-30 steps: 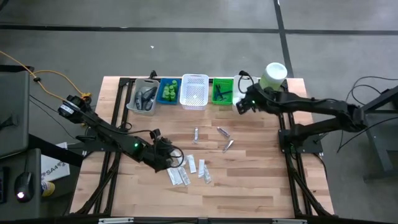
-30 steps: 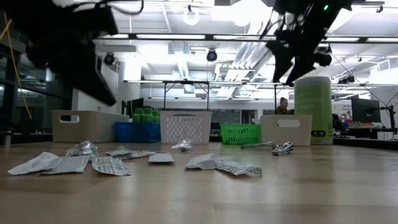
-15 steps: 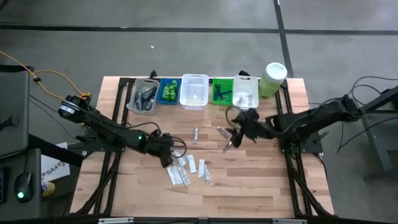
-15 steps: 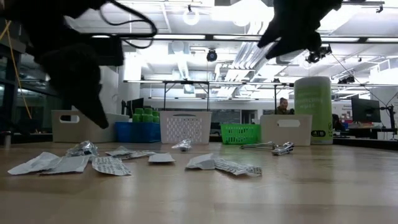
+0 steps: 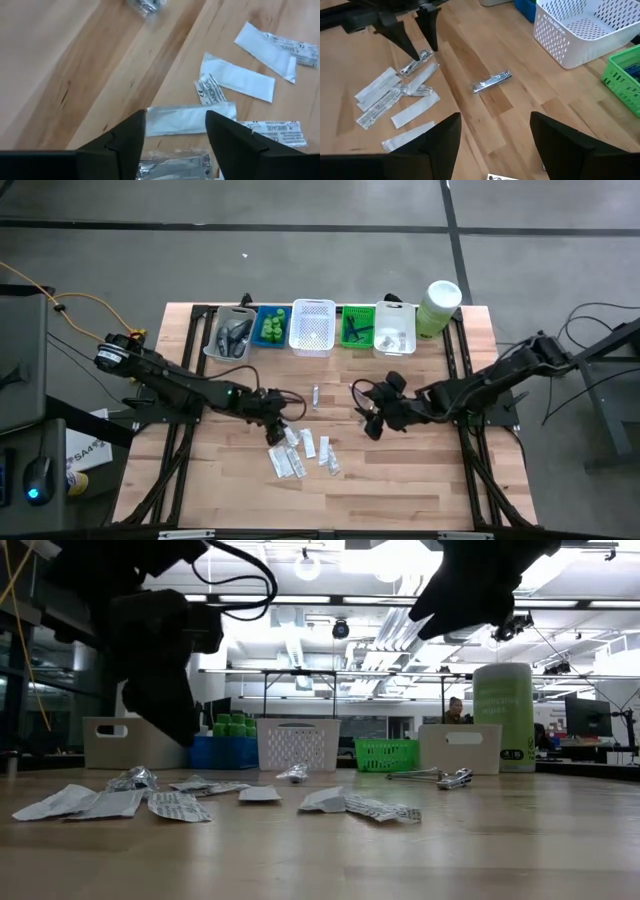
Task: Pick & Place Travel size toiletries
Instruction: Put the bandage into the right white bin
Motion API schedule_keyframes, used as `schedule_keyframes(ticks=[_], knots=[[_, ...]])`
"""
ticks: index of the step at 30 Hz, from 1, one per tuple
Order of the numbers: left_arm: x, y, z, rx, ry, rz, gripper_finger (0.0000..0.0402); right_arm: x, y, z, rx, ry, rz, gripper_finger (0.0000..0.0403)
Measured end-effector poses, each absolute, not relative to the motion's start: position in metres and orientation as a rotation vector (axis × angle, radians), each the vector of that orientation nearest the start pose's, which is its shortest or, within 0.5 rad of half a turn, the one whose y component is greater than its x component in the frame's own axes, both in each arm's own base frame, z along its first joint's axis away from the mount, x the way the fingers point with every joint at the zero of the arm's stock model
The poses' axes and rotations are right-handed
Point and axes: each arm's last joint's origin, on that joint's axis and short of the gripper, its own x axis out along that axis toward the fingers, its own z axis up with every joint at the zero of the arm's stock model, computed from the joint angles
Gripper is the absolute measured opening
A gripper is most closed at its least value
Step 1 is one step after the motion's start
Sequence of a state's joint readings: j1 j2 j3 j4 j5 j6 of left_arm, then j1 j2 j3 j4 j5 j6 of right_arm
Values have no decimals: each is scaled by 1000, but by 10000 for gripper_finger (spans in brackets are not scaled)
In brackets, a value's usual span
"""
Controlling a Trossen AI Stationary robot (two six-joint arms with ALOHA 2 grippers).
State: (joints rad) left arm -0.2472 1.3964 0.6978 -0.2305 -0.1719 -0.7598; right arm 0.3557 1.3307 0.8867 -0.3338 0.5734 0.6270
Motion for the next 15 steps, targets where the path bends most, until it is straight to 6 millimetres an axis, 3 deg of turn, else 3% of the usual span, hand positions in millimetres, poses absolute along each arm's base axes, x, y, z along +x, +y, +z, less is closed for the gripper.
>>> schedule_keyframes(ticks=[4,15], knots=[[261,-61,180,-505,896,281,226,259,79,244,248,598,-412,231],[298,-71,170,-383,1214,420,209,259,79,244,248,597,-411,231]])
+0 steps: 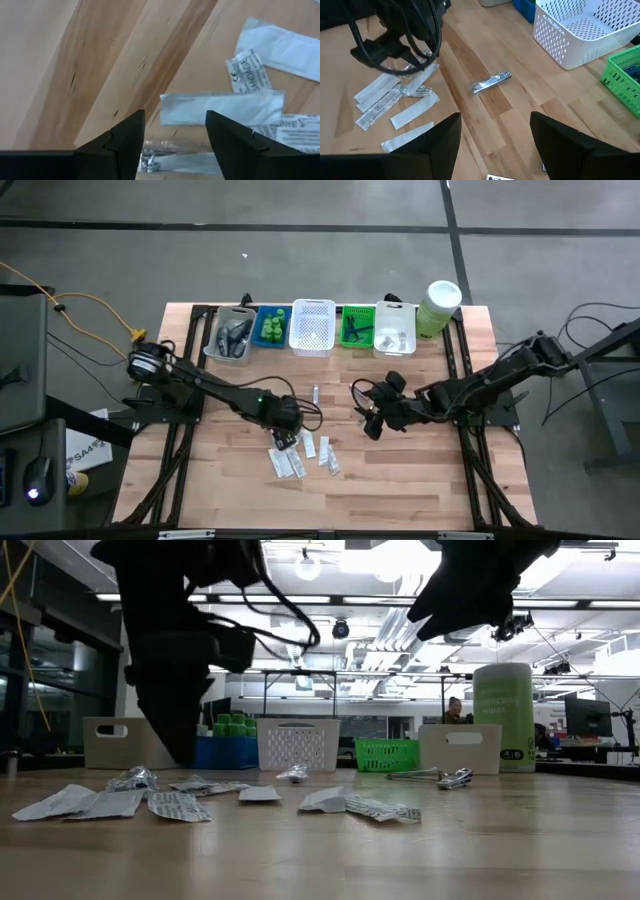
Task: Pick & Place Travel size toiletries
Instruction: Put the bandage into the right white bin
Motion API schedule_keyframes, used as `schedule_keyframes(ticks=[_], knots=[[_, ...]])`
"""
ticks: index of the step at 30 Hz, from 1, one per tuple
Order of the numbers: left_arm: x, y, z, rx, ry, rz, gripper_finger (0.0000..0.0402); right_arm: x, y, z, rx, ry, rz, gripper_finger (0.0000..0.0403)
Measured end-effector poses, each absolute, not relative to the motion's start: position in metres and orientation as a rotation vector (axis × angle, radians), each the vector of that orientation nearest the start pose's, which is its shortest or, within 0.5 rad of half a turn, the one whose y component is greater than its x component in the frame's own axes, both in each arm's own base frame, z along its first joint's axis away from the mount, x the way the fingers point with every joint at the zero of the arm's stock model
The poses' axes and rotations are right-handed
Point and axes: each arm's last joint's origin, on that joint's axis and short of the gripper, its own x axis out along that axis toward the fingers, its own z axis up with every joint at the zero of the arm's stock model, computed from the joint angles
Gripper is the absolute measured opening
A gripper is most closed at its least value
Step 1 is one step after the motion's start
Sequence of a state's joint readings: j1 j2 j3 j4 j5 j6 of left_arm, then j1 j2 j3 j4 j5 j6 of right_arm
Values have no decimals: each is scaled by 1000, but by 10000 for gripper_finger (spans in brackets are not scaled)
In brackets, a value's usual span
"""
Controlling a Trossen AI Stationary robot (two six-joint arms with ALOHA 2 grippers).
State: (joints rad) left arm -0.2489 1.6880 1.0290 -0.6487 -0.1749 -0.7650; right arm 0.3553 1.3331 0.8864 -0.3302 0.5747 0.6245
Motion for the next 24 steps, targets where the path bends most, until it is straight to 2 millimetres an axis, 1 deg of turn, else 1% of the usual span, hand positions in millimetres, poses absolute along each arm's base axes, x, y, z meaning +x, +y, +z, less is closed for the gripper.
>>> schedule_keyframes(ticks=[2,5,9,11,19,21,24], knots=[[304,-72,167,-384,1213,421,209,259,79,244,247,598,-411,231],[308,-73,164,-393,1224,439,209,259,79,244,247,598,-411,231],[308,-73,157,-409,1239,457,209,259,79,244,246,601,-411,231],[307,-73,156,-413,1255,469,209,259,79,244,246,601,-411,231],[310,-75,134,-421,1350,459,207,259,79,243,248,602,-410,231],[310,-76,130,-420,1368,466,199,259,79,243,248,602,-410,231],[309,-76,128,-426,1386,466,174,259,79,243,248,603,-410,231]])
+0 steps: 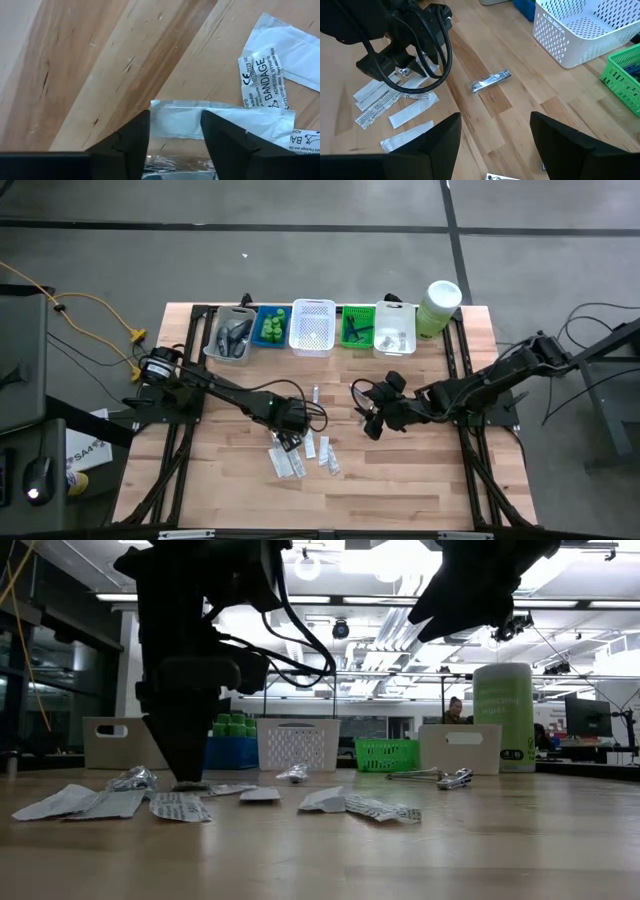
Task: Pick & Place Travel size toiletries
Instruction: Put the bandage into the right white bin
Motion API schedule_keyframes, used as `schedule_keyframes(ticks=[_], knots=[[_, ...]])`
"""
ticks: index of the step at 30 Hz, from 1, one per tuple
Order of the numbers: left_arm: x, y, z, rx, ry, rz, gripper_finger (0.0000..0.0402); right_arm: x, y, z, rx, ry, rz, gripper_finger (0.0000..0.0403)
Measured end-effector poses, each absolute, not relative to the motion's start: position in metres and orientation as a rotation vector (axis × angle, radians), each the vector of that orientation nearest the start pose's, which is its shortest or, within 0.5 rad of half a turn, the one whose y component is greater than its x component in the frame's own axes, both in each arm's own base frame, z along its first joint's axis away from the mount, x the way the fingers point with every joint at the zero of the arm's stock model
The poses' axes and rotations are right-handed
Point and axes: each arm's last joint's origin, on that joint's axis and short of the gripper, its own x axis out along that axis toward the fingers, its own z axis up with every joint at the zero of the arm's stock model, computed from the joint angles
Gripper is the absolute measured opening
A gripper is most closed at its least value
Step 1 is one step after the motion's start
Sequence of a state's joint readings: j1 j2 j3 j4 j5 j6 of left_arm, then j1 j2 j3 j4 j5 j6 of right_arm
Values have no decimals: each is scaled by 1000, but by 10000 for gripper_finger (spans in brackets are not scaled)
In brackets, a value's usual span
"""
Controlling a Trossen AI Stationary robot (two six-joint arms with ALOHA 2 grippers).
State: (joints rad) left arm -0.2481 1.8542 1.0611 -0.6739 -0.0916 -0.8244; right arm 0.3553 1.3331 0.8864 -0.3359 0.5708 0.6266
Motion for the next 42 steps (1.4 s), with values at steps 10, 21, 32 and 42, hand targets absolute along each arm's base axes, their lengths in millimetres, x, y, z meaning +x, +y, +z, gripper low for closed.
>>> schedule_keyframes(ticks=[10,21,32,42], knots=[[307,-75,128,-422,1413,472,60,259,80,243,260,613,-391,231],[300,-71,150,-289,1339,437,3,271,93,227,274,608,-375,231],[300,-70,182,-159,1096,496,1,327,112,174,516,433,-332,231],[315,-73,188,-119,972,393,1,350,92,131,742,400,-429,231]])
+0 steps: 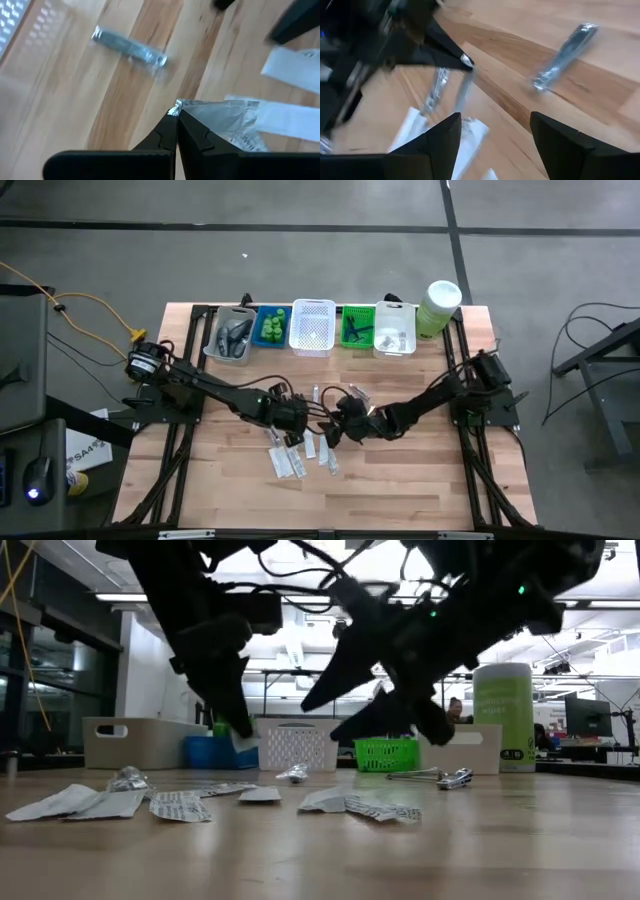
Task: Pick & Place Travel size toiletries
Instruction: Put the bandage into the right white bin
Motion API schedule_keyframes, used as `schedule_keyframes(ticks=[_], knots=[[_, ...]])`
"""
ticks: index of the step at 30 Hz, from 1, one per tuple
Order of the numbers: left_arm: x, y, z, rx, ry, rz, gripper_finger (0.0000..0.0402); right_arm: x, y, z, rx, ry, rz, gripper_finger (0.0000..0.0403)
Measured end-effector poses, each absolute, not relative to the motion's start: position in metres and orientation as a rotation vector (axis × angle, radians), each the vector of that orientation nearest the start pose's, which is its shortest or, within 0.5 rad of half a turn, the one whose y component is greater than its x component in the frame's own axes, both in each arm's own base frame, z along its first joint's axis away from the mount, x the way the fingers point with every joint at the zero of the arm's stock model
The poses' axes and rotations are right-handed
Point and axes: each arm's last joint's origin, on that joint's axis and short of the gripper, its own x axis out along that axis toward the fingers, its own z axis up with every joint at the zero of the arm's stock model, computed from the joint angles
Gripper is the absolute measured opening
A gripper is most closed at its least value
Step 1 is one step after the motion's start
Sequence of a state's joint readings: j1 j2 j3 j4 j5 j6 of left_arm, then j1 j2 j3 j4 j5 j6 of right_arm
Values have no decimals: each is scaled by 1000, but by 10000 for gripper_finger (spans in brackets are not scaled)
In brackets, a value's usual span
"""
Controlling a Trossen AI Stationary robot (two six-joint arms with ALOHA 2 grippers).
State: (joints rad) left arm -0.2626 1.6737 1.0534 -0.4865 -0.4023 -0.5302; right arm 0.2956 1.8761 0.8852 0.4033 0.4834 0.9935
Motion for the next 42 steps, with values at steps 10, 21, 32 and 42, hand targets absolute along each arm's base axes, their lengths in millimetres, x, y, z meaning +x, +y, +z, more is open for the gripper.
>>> schedule_keyframes(ticks=[10,21,32,42], knots=[[320,-74,191,-106,921,373,0,363,85,113,812,378,-341,231],[327,-75,196,-97,844,354,0,366,85,116,781,345,-300,231],[328,-75,197,-96,836,347,0,366,84,116,758,358,-291,168],[331,-77,200,-118,800,305,0,366,85,116,745,380,-251,53]])
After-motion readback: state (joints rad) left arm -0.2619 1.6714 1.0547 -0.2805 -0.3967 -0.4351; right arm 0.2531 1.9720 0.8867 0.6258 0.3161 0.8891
